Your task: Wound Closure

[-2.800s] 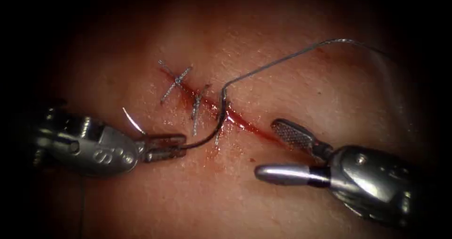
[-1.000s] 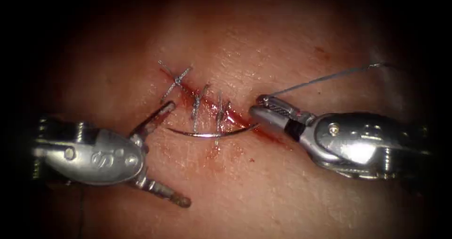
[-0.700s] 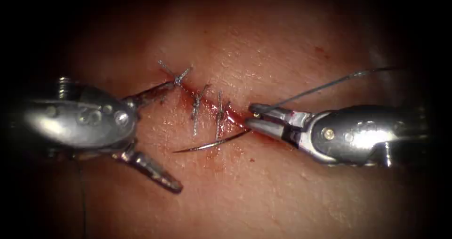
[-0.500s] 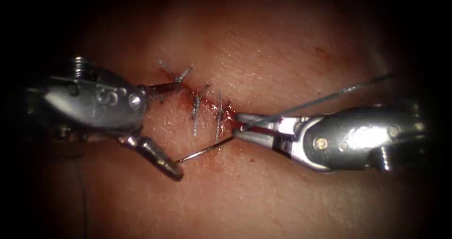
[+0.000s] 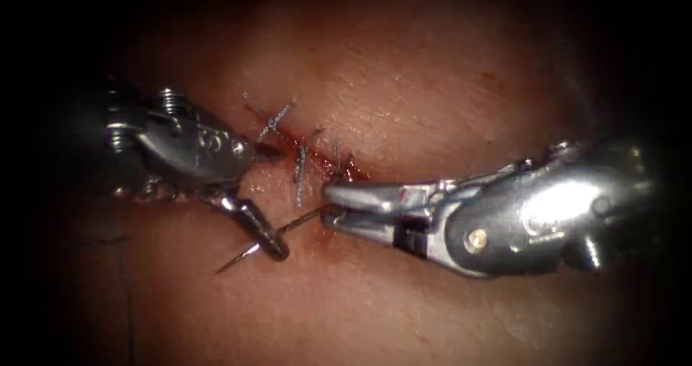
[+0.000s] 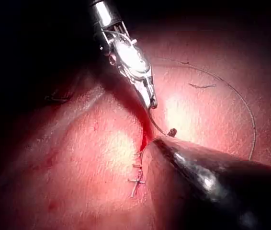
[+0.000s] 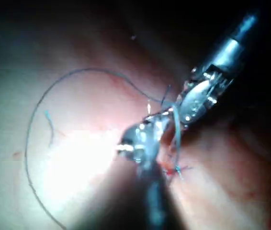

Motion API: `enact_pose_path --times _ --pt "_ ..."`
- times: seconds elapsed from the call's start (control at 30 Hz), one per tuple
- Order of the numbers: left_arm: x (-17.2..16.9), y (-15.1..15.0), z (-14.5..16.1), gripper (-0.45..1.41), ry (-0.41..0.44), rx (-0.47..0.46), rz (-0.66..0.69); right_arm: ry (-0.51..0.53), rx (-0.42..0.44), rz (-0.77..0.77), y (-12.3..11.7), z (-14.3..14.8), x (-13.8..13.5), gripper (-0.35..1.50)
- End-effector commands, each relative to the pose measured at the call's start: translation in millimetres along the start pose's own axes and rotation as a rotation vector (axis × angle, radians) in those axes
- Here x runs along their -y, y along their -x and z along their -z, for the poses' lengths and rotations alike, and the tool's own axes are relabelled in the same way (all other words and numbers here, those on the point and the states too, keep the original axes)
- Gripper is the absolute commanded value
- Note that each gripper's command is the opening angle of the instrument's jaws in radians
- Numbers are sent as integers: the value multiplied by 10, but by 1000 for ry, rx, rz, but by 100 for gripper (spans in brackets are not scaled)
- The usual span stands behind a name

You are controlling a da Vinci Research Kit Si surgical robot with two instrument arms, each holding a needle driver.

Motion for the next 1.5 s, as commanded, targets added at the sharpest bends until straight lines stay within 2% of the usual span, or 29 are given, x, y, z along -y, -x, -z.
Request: enact_pose_path --times 0.03,0.17,0.23,0.43,0.53,0.6,0.67,0.83,0.87,0.97,1.0,1.03,1.1,1.13,1.27,1.5 --pt "-1 0 -9 68 9 6 -2 -2 -3 11 0 -6 5 -35" --pt "-4 0 -10 52 52 7 -29 -2 -7 59 -2 -7 6 -35" --pt "-4 1 -10 34 61 7 -44 -5 -10 84 -4 -7 7 -35" --pt "-6 2 -10 2 84 6 -81 -15 -25 125 -8 -8 10 -35" --pt "-7 4 -9 -35 94 7 -92 -17 -30 133 -10 -8 12 -35" --pt "-7 5 -8 -43 108 6 -100 -20 -30 134 -10 -8 13 -35" --pt "-6 6 -8 -45 161 6 -108 -22 -33 135 -10 -7 15 -35" --pt "-8 10 -7 -45 221 13 1 -28 -31 104 -13 -4 20 -35" --pt "-9 12 -6 -45 231 -1 21 -18 -23 88 -14 -3 22 -20" --pt "-11 16 -9 -45 246 -49 72 98 -26 -20 -16 1 26 101" --pt "-12 17 -11 -45 246 -61 81 130 -23 -46 -16 2 26 121" --pt "-13 19 -14 -45 245 -71 86 159 -21 -83 -16 3 27 131" --pt "-15 20 -18 -45 241 -90 97 192 -18 -121 -16 6 29 136" --pt "-19 22 -25 -45 242 -129 101 245 -18 -155 -16 11 33 141" --pt "-24 21 -37 -45 237 -221 121 293 -6 -207 -11 24 46 135" --pt "-22 6 -46 -37 203 -387 170 393 112 -264 10 28 55 133"
